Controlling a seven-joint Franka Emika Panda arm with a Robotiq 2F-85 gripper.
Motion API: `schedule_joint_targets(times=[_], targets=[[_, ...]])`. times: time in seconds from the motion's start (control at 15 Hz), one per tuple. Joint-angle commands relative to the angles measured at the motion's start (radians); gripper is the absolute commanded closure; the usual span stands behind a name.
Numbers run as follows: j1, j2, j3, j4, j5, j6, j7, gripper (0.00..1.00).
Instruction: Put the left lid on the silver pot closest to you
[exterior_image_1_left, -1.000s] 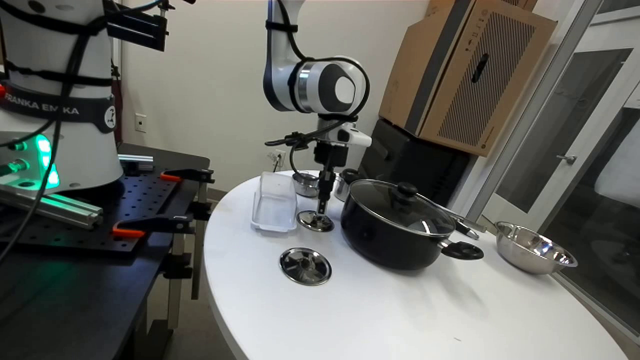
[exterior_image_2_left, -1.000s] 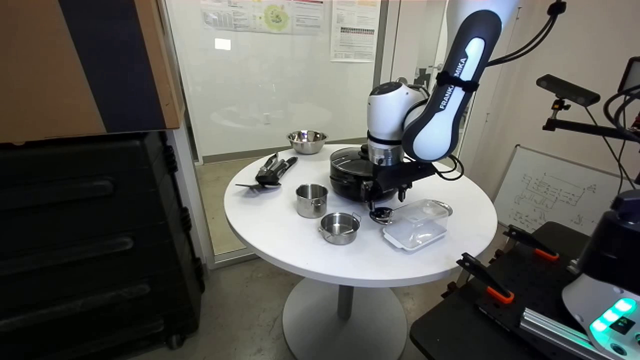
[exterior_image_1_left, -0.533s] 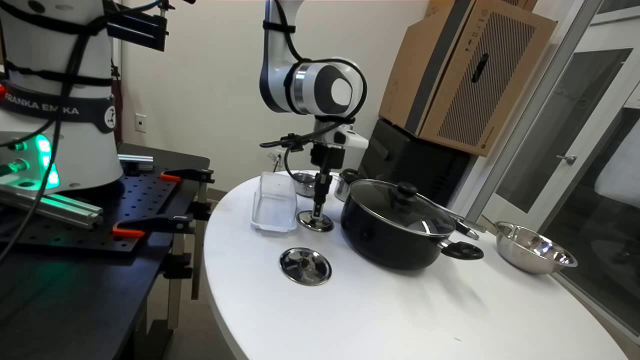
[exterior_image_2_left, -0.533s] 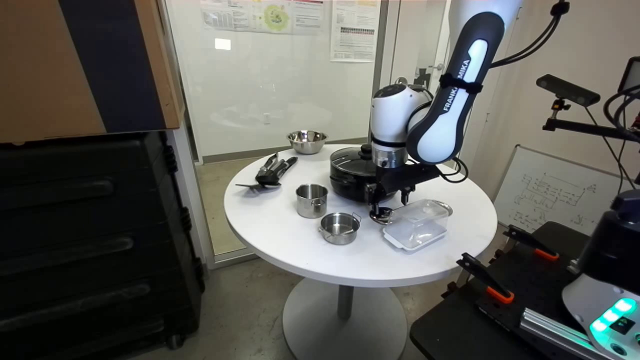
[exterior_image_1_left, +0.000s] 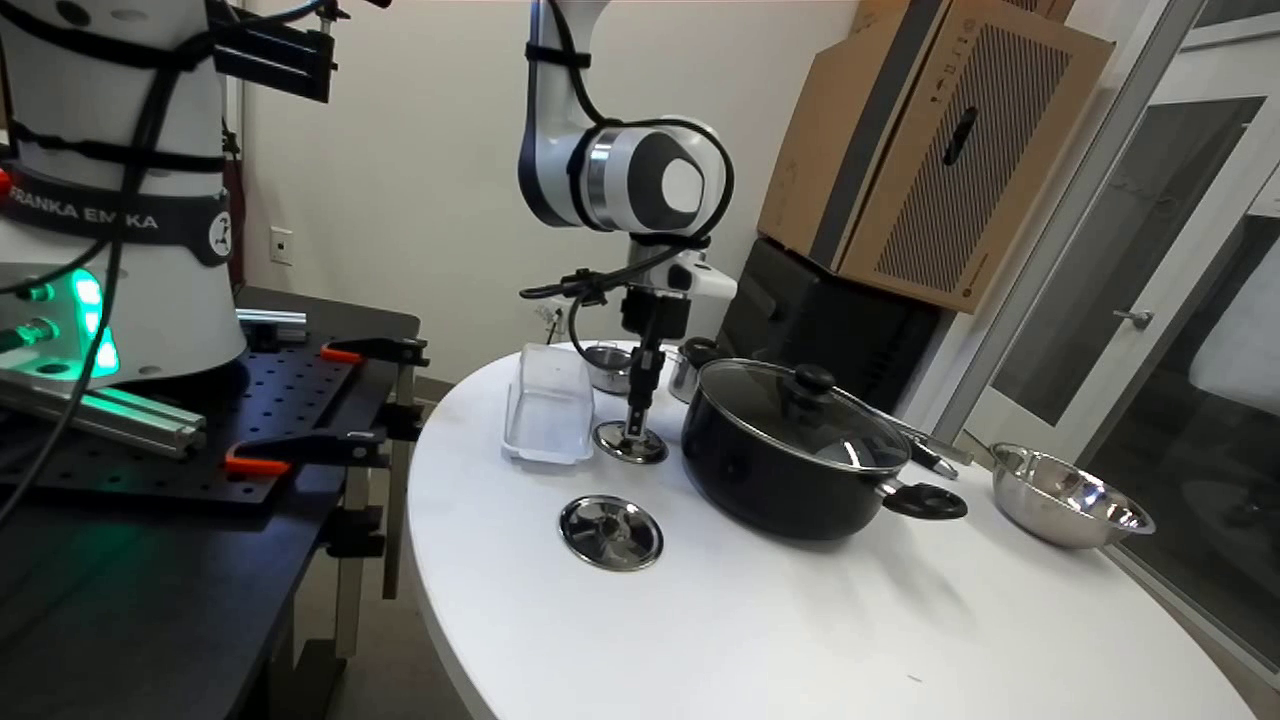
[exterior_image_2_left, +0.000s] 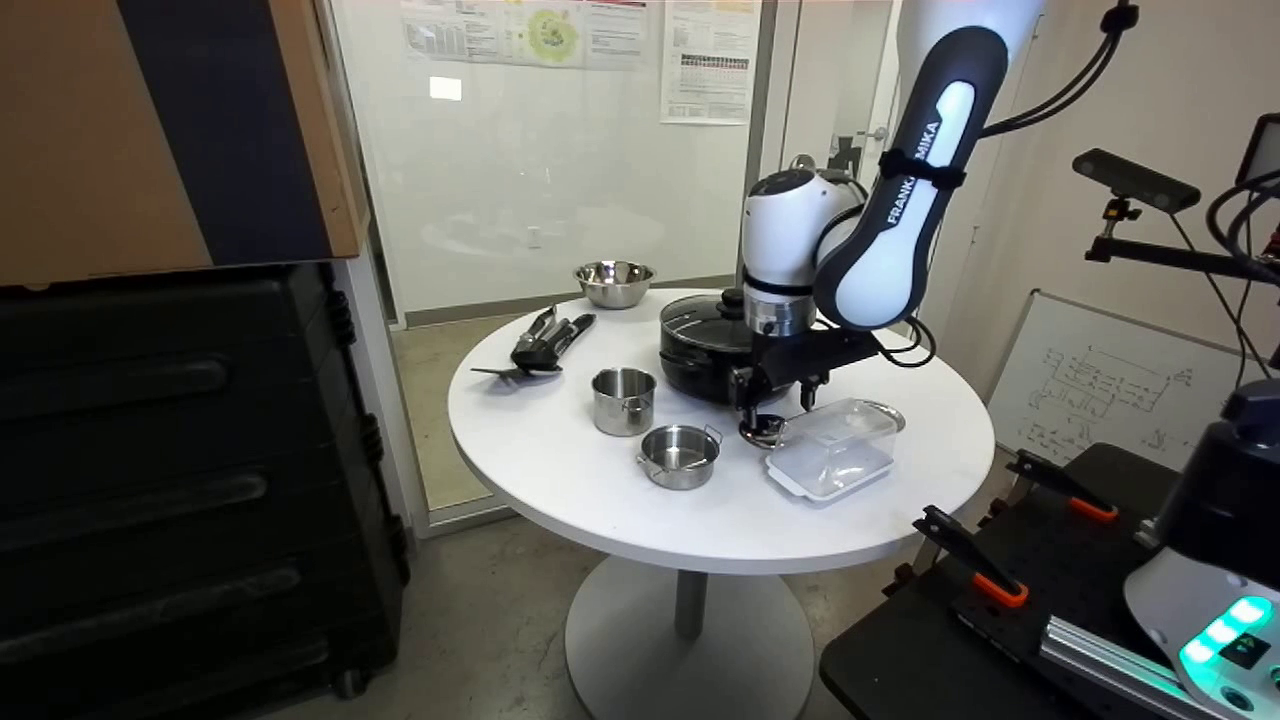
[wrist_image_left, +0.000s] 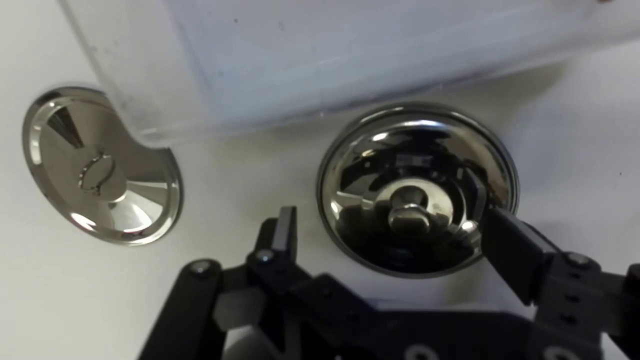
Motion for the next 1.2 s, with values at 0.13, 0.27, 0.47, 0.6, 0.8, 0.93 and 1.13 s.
schedule_joint_targets(times=[0.13,0.27,0.47,0.6,0.8,0.93,1.13], targets=[[0.013,0.031,-0.018,0.003,-0.021,0.041,0.027,0.10],[0.014,0.035,-0.018,0.007,-0.021,0.046,0.027,0.13],[0.018,0.034,-0.020,0.011,-0.022,0.051,0.028,0.20],[0.020,0.033,-0.022,0.013,-0.023,0.055,0.029,0.30],[0.020,0.037,-0.025,0.018,-0.022,0.059,0.028,0.42],[0.020,0.042,-0.029,0.022,-0.021,0.060,0.030,0.43],[0.011,0.052,-0.028,0.029,-0.008,0.057,0.025,0.70]])
